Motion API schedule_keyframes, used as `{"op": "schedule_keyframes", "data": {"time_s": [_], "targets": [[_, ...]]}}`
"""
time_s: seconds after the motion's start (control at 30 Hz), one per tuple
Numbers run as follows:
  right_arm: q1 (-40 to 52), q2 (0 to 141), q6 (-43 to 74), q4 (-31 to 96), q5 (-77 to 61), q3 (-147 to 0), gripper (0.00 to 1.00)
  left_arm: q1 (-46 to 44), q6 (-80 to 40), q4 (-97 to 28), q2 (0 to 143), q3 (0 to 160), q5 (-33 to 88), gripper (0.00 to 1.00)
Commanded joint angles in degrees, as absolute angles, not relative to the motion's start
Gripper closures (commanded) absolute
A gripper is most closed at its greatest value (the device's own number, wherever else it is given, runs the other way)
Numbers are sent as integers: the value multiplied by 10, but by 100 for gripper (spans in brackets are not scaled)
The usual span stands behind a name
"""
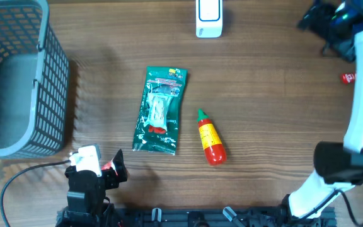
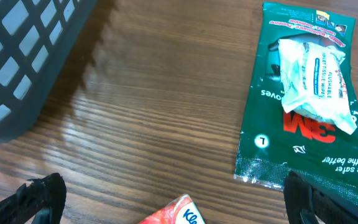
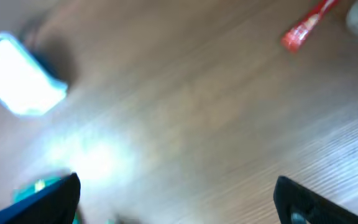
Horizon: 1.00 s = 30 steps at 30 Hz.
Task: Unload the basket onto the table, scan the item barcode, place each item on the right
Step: 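Reach the right gripper down and grasp the red Sriracha bottle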
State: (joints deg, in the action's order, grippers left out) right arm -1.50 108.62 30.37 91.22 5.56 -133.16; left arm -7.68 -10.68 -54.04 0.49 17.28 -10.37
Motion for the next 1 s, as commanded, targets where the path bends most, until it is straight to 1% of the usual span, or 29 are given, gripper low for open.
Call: {"op": "schedule_keyframes", "data": {"time_s": [0.0, 0.13, 0.27, 0.4, 0.47, 0.53, 0.6, 0.8, 0.87, 0.9, 0.97], "targets": [[82, 1071, 250, 922, -3, -1313, 0, -73, -110, -540, 4, 171, -99, 0], [176, 1071, 250, 921, -6, -1249, 0, -73, -110, -540, 4, 171, -99, 0], [258, 1071, 302, 920, 21, -1132, 0, -73, -110, -540, 4, 171, -99, 0], [320, 1071, 338, 909, 25, -1015, 0, -73, -110, -540, 4, 171, -99, 0], [352, 1071, 357, 869, 23, -947, 0, -73, -110, -540, 4, 171, -99, 0], [378, 1071, 342, 801, -11, -881, 0, -73, -110, -540, 4, 171, -99, 0], [398, 1071, 313, 747, -51, -827, 0, -73, -110, -540, 4, 171, -99, 0], [422, 1072, 256, 608, -82, -717, 0, -73, -110, -540, 4, 171, -99, 0], [422, 1072, 255, 576, -87, -688, 0, -73, -110, -540, 4, 171, -99, 0], [422, 1072, 255, 564, -86, -674, 2, -73, -110, -540, 4, 171, -99, 0], [422, 1073, 257, 542, -87, -654, 11, -73, -110, -540, 4, 171, -99, 0]]}}
